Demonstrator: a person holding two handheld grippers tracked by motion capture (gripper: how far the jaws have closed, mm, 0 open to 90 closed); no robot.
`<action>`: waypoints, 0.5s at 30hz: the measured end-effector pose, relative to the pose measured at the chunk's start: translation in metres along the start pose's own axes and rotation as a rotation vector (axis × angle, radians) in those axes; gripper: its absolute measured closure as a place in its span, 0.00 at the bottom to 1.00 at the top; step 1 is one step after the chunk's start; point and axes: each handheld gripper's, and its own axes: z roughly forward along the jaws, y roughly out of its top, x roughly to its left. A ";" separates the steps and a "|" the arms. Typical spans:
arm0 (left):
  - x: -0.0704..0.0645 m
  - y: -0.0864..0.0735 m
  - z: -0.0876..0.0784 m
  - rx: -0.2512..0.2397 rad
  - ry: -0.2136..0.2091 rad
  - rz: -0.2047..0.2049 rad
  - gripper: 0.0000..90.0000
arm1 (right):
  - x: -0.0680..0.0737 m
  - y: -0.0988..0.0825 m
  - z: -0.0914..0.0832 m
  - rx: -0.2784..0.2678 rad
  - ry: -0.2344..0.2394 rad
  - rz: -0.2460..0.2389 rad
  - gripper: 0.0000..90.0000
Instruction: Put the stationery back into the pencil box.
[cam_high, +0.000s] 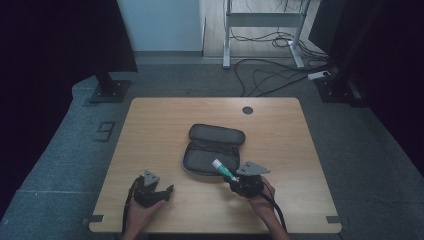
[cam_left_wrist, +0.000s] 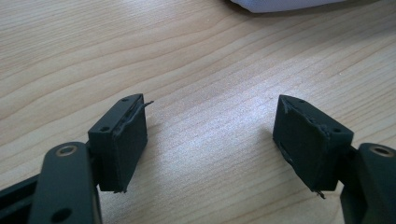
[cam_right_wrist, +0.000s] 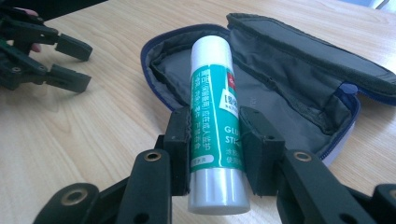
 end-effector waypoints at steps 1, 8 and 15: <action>0.000 0.000 0.000 0.000 0.000 0.000 0.29 | -0.001 0.000 0.002 0.001 0.000 0.000 0.72; 0.000 0.000 0.000 0.000 0.000 0.000 0.29 | -0.004 0.004 0.011 0.013 -0.002 -0.005 0.72; 0.000 0.000 0.000 -0.001 0.000 0.000 0.29 | -0.005 0.009 0.017 0.018 0.001 -0.011 0.72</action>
